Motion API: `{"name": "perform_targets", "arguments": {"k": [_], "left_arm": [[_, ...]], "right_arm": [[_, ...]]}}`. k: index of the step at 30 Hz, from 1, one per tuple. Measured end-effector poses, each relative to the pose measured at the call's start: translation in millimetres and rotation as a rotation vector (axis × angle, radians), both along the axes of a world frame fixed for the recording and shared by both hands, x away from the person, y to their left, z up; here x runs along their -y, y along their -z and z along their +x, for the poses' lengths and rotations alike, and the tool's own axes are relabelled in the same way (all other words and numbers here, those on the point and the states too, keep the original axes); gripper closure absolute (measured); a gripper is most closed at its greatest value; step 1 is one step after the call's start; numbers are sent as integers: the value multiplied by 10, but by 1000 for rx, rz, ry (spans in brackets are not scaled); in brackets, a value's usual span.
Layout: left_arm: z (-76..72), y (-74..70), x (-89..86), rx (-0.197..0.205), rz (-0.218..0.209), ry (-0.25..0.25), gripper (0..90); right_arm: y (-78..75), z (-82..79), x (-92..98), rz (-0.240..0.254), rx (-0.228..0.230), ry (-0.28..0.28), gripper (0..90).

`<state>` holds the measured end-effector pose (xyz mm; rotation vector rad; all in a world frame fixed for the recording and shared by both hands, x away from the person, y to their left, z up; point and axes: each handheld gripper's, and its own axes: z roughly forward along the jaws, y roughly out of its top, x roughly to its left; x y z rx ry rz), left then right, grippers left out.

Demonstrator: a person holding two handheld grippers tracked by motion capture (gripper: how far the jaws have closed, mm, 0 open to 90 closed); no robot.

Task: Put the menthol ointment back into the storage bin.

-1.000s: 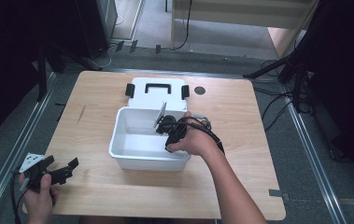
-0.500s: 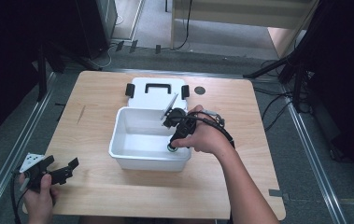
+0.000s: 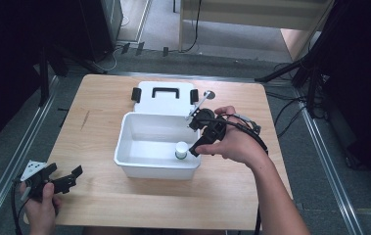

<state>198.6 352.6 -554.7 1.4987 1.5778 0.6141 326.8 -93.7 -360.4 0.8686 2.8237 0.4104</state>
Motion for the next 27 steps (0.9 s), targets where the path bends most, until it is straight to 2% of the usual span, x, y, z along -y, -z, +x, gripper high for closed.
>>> {"name": "perform_targets", "arguments": {"k": [9,19,27], "left_arm": [[-3,-1,-2,-1,1,2,1],[-3,-1,5,-1,4,0,1],[-6,-2,2,-3,7,3,2]], "right_arm": [[3,-81,304,20,24,66,138],[155,-179,690,53,23,130,138],[361,-248,954,69,12,180,140]]}}
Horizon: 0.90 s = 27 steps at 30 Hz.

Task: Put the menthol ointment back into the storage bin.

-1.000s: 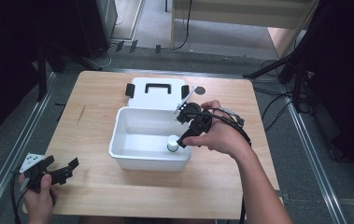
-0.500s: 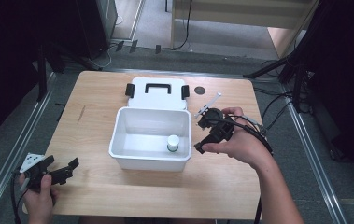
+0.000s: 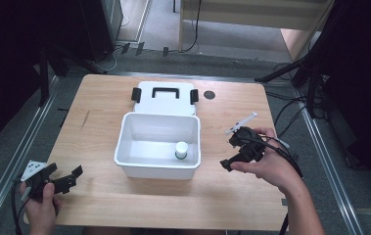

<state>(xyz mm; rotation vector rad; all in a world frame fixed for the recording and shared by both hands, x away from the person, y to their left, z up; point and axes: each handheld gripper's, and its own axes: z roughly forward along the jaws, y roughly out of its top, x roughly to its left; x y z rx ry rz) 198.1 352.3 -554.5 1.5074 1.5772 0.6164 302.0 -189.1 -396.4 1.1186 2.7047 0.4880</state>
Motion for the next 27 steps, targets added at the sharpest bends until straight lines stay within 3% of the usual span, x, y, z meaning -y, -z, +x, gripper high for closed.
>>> {"name": "perform_targets", "arguments": {"k": [6,19,27], "left_arm": [[0,1,1,1,0,-1,1],[-1,0,11,0,4,1,2],[-1,-2,12,-1,9,4,2]], "right_arm": [[184,-63,184,20,2,30,140],[629,-191,502,93,58,111,141],[874,-293,653,161,143,140,141]]}}
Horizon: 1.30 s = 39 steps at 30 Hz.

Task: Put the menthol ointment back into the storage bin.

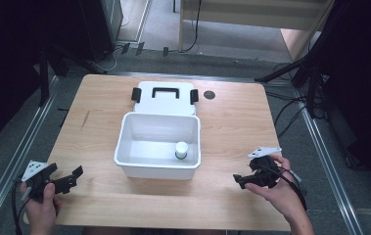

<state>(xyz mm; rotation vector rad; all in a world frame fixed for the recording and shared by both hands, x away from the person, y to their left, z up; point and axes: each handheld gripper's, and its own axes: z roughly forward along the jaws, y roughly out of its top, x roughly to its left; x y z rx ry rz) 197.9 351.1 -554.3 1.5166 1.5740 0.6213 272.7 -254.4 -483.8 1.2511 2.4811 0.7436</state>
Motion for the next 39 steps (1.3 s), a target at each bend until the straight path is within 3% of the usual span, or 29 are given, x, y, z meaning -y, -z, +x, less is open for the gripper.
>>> {"name": "perform_targets", "arguments": {"k": [7,17,26,34,39], "left_arm": [[0,1,6,-1,3,3,1],[-1,0,9,-3,5,1,1],[0,0,11,-3,7,-1,1],[-2,1,13,-4,7,-1,1],[-2,1,11,-5,6,1,1]], "right_arm": [[132,-75,127,48,70,33,143],[386,-140,300,113,90,94,143],[442,-188,379,169,135,115,143],[509,-251,445,255,177,151,141],[545,-321,514,273,227,165,132]]}}
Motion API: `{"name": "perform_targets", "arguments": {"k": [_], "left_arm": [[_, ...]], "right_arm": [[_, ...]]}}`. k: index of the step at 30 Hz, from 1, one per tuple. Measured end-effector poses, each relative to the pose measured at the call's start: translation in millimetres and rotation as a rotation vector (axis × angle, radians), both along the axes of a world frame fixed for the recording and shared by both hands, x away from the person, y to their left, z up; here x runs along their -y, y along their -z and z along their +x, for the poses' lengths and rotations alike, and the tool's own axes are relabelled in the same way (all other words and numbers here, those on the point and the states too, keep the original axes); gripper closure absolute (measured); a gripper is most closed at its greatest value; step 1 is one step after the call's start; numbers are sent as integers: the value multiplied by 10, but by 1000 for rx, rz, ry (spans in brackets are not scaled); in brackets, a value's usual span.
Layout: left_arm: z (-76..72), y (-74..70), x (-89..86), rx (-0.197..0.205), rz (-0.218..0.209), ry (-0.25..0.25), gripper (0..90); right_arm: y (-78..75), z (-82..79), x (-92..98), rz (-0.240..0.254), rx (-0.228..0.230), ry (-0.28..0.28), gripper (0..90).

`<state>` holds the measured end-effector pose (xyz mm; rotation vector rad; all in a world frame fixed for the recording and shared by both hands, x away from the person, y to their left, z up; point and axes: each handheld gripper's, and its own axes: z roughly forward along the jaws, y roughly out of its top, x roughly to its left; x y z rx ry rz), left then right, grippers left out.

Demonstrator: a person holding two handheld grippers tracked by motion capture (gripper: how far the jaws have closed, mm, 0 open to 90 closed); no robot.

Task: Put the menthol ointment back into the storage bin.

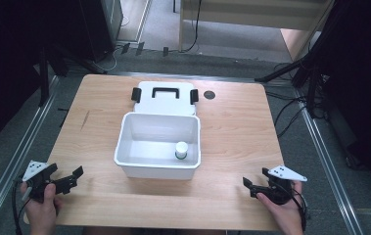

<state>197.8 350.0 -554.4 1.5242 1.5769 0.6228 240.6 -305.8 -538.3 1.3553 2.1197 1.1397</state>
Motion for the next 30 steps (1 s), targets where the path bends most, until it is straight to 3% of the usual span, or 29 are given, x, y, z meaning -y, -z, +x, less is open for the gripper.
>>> {"name": "perform_targets", "arguments": {"k": [8,18,24,30], "left_arm": [[-2,1,4,-1,2,0,1],[-6,0,3,-3,7,7,1],[-12,-2,5,2,7,6,1],[-22,-3,1,8,2,2,1]], "right_arm": [[101,-65,185,60,26,62,131],[89,-132,365,143,94,120,133],[90,-126,347,118,87,138,134],[90,-130,308,98,79,111,135]]}}
